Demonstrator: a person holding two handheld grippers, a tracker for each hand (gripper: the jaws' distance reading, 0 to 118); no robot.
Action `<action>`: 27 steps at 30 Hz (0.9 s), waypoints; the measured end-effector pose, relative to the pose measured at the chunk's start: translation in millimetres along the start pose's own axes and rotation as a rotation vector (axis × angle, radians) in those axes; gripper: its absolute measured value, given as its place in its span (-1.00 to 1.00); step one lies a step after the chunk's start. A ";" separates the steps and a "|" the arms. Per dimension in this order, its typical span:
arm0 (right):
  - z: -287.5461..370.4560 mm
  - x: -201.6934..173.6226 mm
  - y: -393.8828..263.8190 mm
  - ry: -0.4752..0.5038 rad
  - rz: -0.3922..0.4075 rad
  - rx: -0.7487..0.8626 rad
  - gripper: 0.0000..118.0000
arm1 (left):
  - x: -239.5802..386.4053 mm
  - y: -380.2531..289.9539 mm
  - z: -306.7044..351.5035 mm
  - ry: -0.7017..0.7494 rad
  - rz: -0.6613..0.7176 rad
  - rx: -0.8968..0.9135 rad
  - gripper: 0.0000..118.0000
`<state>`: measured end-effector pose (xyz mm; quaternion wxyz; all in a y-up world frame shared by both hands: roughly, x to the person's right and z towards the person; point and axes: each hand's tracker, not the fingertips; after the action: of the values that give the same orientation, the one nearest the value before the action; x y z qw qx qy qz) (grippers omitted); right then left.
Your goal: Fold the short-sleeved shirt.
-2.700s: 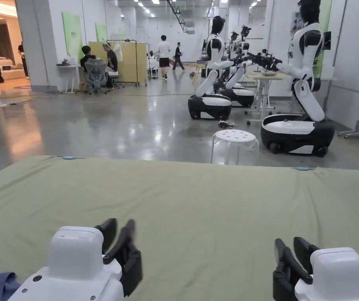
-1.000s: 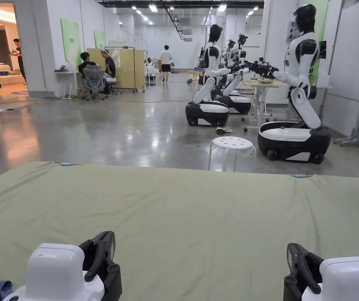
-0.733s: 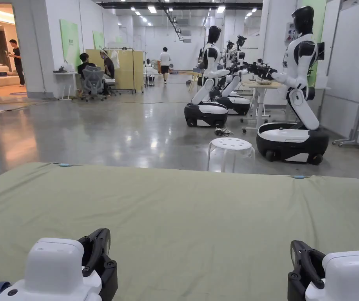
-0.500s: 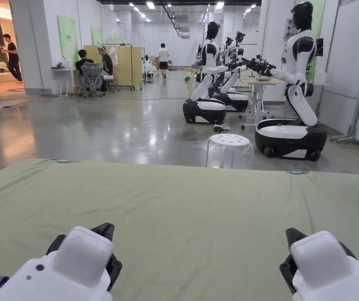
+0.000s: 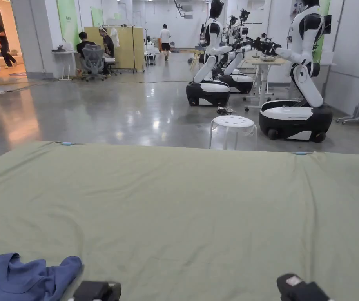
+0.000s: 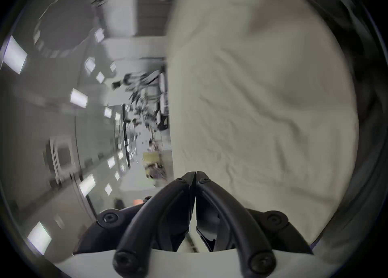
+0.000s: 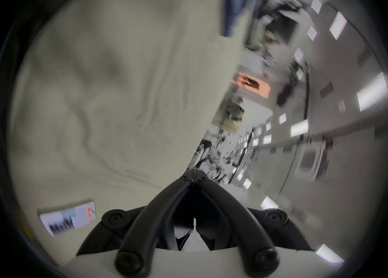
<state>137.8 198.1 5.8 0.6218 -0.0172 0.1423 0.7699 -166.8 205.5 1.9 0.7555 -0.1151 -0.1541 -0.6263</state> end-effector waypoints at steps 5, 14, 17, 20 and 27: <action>0.3 57.9 -28.9 -0.197 -1.100 -0.095 -1.00 | -66.4 -12.7 12.9 0.080 0.924 0.169 -0.95; 6.9 60.1 -45.9 -0.140 -1.758 -0.043 -1.00 | -81.3 -12.6 28.2 0.139 1.323 0.325 -0.95; 7.6 59.8 -46.0 -0.136 -1.753 -0.044 -1.00 | -81.6 -11.5 23.6 0.122 1.341 0.330 -0.95; 5.4 59.3 -46.4 -0.142 -1.738 -0.042 -1.00 | -80.0 -14.0 20.8 0.110 1.359 0.321 -0.95; -7.0 64.9 -34.1 -0.134 -1.697 -0.030 -1.00 | -84.7 -33.7 27.0 0.175 1.344 0.263 -0.95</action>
<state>154.9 264.6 -20.8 0.9952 -0.0808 0.0341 0.0441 -216.5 286.2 -5.7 0.9971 -0.0419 -0.0625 -0.0052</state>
